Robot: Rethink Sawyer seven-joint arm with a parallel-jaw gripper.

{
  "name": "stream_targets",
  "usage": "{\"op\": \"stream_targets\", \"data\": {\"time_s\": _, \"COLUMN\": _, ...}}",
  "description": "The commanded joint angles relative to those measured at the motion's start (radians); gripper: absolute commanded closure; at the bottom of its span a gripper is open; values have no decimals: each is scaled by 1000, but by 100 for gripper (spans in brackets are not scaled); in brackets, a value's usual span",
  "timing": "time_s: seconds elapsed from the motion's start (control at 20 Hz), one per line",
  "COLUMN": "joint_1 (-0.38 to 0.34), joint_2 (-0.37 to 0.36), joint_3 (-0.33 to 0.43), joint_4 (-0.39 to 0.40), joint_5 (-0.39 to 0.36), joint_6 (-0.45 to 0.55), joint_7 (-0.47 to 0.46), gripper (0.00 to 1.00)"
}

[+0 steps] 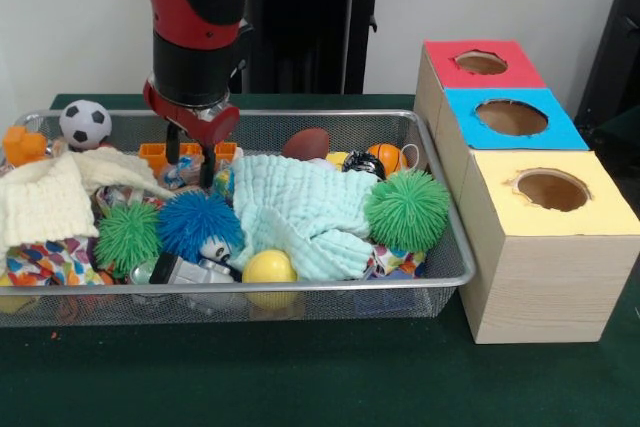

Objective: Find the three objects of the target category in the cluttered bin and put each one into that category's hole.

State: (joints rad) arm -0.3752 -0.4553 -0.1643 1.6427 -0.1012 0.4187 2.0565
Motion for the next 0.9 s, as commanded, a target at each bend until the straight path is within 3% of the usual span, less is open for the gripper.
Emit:
{"op": "stream_targets", "data": {"time_s": 0.05, "joint_1": -23, "joint_2": 54, "joint_3": 72, "joint_4": -8, "joint_5": 15, "joint_6": -13, "joint_7": 90, "gripper": 0}}
{"op": "stream_targets", "data": {"time_s": 0.7, "joint_1": 0, "joint_2": 111, "joint_3": 34, "joint_4": -33, "joint_5": 19, "joint_6": 77, "joint_7": 102, "gripper": 0}}
{"op": "stream_targets", "data": {"time_s": 0.75, "joint_1": -1, "joint_2": 111, "joint_3": 34, "joint_4": -32, "joint_5": 19, "joint_6": 79, "joint_7": 100, "gripper": 100}}
{"op": "stream_targets", "data": {"time_s": 0.9, "joint_1": -3, "joint_2": 112, "joint_3": 34, "joint_4": -40, "joint_5": 20, "joint_6": 94, "joint_7": 95, "gripper": 100}}
